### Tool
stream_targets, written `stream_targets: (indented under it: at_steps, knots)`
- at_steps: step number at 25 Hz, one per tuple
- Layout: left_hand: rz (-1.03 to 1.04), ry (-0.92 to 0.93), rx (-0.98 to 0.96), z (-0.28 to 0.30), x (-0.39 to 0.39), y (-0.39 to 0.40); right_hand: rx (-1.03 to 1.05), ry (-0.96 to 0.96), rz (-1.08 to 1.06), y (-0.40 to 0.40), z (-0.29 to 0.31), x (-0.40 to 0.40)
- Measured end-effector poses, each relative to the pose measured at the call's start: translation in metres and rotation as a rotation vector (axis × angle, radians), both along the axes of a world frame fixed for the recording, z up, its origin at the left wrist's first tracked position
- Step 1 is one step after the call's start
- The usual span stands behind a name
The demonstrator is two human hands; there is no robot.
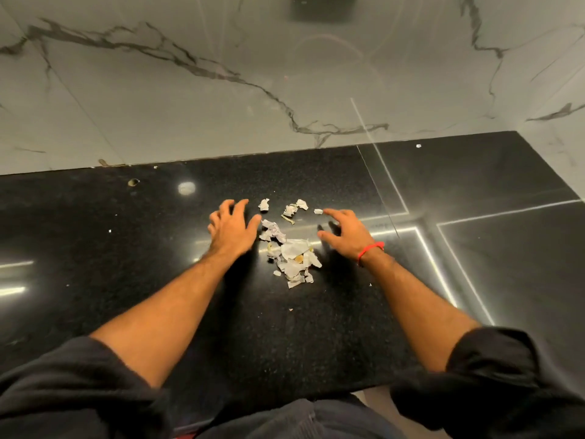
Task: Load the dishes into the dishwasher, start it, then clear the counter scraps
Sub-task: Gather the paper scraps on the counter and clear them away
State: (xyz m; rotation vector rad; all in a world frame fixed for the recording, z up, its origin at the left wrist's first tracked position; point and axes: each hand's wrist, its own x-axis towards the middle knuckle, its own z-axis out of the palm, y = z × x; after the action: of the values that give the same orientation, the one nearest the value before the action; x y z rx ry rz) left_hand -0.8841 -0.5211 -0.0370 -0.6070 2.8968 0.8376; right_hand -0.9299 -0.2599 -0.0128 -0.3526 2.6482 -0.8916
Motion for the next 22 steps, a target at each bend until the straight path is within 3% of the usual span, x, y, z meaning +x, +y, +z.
stream_targets:
  at_steps: [3, 5, 7, 10, 14, 16, 19, 22]
  knots:
    - [-0.294, -0.013, -0.022, -0.008, 0.007, 0.042, 0.096, 0.002, 0.161, -0.011, -0.008, -0.009]
    - [-0.384, 0.025, -0.077, -0.014, 0.023, 0.062, 0.139, 0.085, 0.298, -0.014, -0.019, -0.001]
    - [-0.389, 0.029, -0.078, -0.017, 0.037, 0.068, 0.080, 0.160, 0.424, -0.011, -0.026, 0.008]
    - [-0.320, 0.003, 0.012, -0.011, 0.055, 0.057, -0.034, 0.181, 0.434, 0.004, -0.021, 0.006]
    - [-0.361, -0.123, -0.071, -0.004, 0.075, 0.053, 0.285, 0.038, 0.564, 0.012, -0.013, 0.008]
    - [-0.370, -0.157, -0.024, -0.001, 0.079, 0.065, 0.343, 0.028, 0.650, 0.002, -0.017, 0.024]
    - [-0.284, -0.015, 0.050, -0.004, 0.089, 0.082, 0.164, 0.012, 0.600, -0.003, -0.029, 0.046]
    - [-0.187, 0.096, -0.006, -0.007, 0.103, 0.099, -0.072, 0.124, 0.587, 0.006, -0.030, 0.053]
